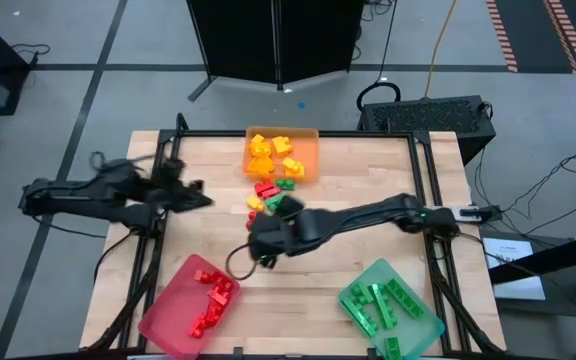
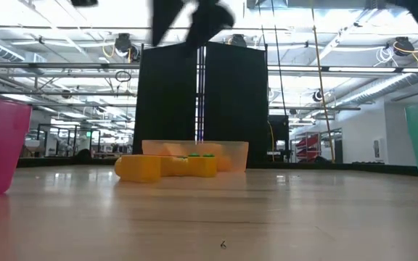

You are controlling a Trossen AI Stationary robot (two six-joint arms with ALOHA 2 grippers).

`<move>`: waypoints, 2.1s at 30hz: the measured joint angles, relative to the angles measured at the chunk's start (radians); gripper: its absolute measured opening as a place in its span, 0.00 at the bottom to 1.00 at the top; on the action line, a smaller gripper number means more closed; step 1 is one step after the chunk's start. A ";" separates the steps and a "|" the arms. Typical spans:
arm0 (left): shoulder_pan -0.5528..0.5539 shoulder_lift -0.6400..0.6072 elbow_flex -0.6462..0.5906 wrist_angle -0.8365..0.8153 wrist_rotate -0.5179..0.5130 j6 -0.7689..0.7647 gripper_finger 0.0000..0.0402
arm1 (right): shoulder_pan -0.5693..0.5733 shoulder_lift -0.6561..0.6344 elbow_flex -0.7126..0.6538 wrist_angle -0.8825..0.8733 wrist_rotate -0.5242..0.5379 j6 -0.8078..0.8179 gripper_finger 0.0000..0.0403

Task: Sort blocks
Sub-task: Put the yellow 1 stud game piece into the orange bin

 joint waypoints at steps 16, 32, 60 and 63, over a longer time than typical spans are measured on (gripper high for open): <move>0.000 -0.299 0.000 -0.210 -0.076 -0.002 0.01 | -0.050 0.291 0.000 0.184 -0.150 0.112 0.83; 0.000 -0.296 0.000 -0.257 -0.075 0.029 0.01 | -0.057 0.294 -0.008 0.134 -0.238 0.173 0.60; 0.000 -0.317 0.135 -0.470 -0.287 0.185 0.01 | -0.360 0.057 0.001 0.120 -0.088 0.019 0.27; 0.000 -0.330 0.153 -0.554 -0.356 0.186 0.01 | -0.452 0.063 -0.001 0.104 -0.097 0.024 0.27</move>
